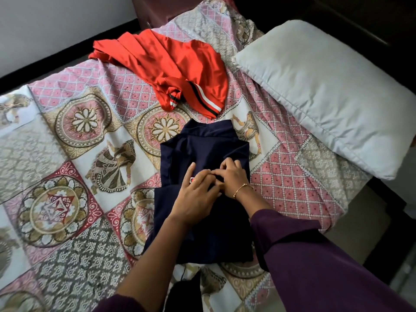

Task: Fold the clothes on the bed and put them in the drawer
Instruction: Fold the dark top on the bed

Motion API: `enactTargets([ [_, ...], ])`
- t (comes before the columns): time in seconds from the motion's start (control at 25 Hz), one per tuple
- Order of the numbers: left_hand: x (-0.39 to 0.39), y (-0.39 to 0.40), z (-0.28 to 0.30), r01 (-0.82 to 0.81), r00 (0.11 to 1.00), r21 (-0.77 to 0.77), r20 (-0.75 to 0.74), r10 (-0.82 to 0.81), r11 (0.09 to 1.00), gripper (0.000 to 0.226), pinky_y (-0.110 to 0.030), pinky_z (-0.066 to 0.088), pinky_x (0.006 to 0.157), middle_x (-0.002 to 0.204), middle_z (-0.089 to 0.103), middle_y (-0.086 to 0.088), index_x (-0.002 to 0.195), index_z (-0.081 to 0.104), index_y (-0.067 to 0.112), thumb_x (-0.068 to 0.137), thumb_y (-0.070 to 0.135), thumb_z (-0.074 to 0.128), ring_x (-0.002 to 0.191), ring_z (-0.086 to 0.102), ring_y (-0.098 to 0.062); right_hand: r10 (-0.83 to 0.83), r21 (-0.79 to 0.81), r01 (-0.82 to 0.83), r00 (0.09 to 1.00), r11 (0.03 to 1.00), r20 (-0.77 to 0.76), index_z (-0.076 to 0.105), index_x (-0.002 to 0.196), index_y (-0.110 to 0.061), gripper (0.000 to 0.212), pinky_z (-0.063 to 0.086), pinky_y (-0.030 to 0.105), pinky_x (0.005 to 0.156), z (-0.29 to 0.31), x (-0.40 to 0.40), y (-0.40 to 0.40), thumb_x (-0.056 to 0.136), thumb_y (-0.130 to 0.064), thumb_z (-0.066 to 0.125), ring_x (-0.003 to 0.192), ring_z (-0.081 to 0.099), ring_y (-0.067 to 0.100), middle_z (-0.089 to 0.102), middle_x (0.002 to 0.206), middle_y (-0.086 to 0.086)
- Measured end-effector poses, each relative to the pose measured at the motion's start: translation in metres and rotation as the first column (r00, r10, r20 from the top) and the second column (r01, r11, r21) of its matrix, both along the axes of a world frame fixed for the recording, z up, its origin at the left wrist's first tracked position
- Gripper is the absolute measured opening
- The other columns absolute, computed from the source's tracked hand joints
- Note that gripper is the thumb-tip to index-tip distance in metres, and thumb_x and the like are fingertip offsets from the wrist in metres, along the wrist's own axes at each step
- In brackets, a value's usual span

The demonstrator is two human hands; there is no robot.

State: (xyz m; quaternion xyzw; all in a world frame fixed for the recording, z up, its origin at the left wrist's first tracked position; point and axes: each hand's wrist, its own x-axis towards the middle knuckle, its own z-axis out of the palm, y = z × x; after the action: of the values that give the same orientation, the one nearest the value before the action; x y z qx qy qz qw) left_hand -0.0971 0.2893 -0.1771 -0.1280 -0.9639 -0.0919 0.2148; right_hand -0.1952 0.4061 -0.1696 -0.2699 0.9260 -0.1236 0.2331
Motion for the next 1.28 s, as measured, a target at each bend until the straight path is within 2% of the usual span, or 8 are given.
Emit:
enactTargets([
  [0.2,0.009,0.006,0.021,0.139,0.990,0.036,0.001,-0.140,0.990,0.023,-0.028,0.041,0.046,0.073,0.061,-0.007,0.097,0.045,0.013,0.096,0.032,0.034,0.055,0.059,-0.022,-0.077,-0.068,0.146,0.802,0.987,0.593,0.066,0.117,-0.011,0.035,0.040,0.027,0.098,0.013,-0.003,-0.022,0.098,-0.031,0.045,0.112,0.057,0.020,0.065,0.116,0.009],
  [0.44,-0.026,0.004,0.028,0.094,0.988,-0.038,0.126,-0.088,0.995,0.025,-0.026,0.039,0.034,0.072,0.059,-0.007,0.104,0.047,0.016,0.091,0.035,0.036,0.046,0.056,-0.023,-0.264,-0.056,0.779,0.278,0.624,0.923,0.061,0.039,-0.013,0.076,0.042,0.016,0.042,0.014,-0.012,0.009,0.097,-0.052,0.031,0.037,0.052,0.008,0.054,0.042,0.001],
  [0.56,-0.043,0.005,0.026,-0.169,0.910,-0.048,0.376,0.174,0.984,0.042,-0.037,0.050,0.055,0.085,0.062,-0.010,0.113,0.056,0.013,0.090,0.045,0.043,0.072,0.064,-0.030,-0.348,-0.093,0.788,0.371,0.608,0.861,0.064,0.075,-0.016,0.056,0.055,0.033,0.078,0.010,-0.016,0.033,0.066,-0.070,0.059,0.077,0.064,0.018,0.069,0.088,0.011],
  [0.64,-0.042,-0.004,0.018,-0.331,0.790,-0.006,0.545,0.281,0.944,0.062,-0.043,0.044,0.086,0.109,0.060,-0.012,0.129,0.048,0.010,0.089,0.057,0.041,0.102,0.057,-0.034,-0.382,-0.140,0.792,0.431,0.594,0.817,0.059,0.098,-0.017,0.046,0.050,0.037,0.092,0.002,-0.020,0.045,0.067,-0.045,0.077,0.097,0.061,0.023,0.063,0.114,0.015],
  [0.88,0.005,-0.056,0.001,-0.606,0.696,0.255,0.629,0.346,0.754,0.093,-0.042,0.042,0.089,0.105,0.065,-0.011,0.125,0.055,0.010,0.071,0.079,0.025,0.104,0.054,-0.034,-0.439,-0.124,0.830,0.407,0.544,0.801,0.053,0.088,-0.016,0.027,0.049,0.034,0.082,-0.016,-0.007,0.059,0.077,-0.002,0.072,0.083,0.057,0.022,0.059,0.101,0.015],
  [1.0,0.020,-0.078,-0.006,-0.422,0.771,0.156,0.579,0.264,0.893,0.093,-0.043,0.046,0.081,0.089,0.059,-0.013,0.095,0.066,0.004,0.070,0.086,0.030,0.091,0.052,-0.035,-0.530,-0.156,0.892,0.384,0.424,0.756,0.057,0.089,-0.018,0.029,0.051,0.037,0.086,-0.028,0.002,0.058,0.071,-0.024,0.079,0.088,0.061,0.024,0.063,0.108,0.015],
  [1.08,0.021,-0.082,-0.004,-0.474,0.758,0.208,0.591,0.277,0.855,0.080,-0.044,0.046,0.083,0.102,0.052,-0.017,0.103,0.060,0.001,0.068,0.073,0.053,0.096,0.050,-0.036,-0.557,-0.144,0.899,0.375,0.414,0.741,0.062,0.097,-0.019,0.064,0.051,0.039,0.093,-0.047,0.007,0.064,0.050,-0.057,0.083,0.098,0.063,0.024,0.065,0.113,0.010],
  [1.28,0.049,-0.068,-0.006,-0.911,0.392,0.250,0.774,0.498,0.329,0.070,-0.046,0.044,0.092,0.122,0.052,-0.022,0.121,0.047,-0.003,0.081,0.052,0.063,0.113,0.051,-0.040,-0.667,-0.087,0.884,0.408,0.459,0.623,0.052,0.117,-0.009,0.082,0.048,0.033,0.092,-0.011,0.044,0.070,0.056,-0.056,0.081,0.103,0.058,0.019,0.059,0.113,0.001],
])
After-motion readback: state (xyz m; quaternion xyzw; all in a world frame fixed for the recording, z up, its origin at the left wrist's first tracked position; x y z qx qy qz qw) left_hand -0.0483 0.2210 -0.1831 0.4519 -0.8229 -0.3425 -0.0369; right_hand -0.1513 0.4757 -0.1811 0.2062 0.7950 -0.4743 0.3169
